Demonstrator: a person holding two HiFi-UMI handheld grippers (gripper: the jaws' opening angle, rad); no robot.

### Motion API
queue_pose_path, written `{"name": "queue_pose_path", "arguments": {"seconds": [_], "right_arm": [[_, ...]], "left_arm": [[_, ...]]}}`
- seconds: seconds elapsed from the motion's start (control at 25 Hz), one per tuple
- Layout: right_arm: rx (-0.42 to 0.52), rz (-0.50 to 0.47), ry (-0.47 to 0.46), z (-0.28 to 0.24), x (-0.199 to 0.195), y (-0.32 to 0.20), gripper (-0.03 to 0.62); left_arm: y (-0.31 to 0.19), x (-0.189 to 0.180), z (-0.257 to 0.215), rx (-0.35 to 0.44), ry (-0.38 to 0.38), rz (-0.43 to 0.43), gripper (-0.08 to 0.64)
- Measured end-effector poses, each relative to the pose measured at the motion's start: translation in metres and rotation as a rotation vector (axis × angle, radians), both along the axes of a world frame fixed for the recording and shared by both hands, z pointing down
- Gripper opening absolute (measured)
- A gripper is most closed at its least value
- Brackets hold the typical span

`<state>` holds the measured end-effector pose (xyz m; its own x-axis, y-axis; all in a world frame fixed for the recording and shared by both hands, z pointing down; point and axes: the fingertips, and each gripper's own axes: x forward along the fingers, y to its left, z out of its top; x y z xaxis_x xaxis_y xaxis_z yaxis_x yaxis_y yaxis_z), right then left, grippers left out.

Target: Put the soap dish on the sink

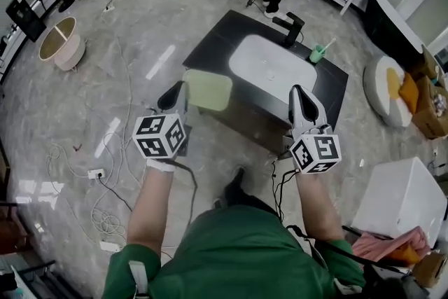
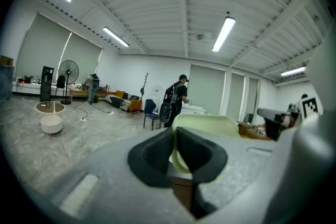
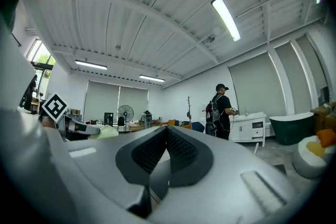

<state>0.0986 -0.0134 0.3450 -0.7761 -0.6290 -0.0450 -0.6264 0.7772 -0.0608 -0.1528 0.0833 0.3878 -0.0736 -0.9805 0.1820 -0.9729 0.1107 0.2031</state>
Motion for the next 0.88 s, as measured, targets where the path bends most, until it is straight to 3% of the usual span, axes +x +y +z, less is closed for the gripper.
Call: {"name": "queue_pose_path", "arguments": {"seconds": [0.44,0.88], "right_arm": [[-0.053,-0.082,-0.033,0.024,-0.043,-0.117,-0.009],[-0.035,-0.119,-0.026,0.024,-0.074,-0.164,-0.008]], "left_arm": [[-0.101,-0.022,0.018,-0.076,-0.012,-0.057,0.02],[-0.14,-0.06,0.029,-0.121,-0.017,-0.111,0.02]]}}
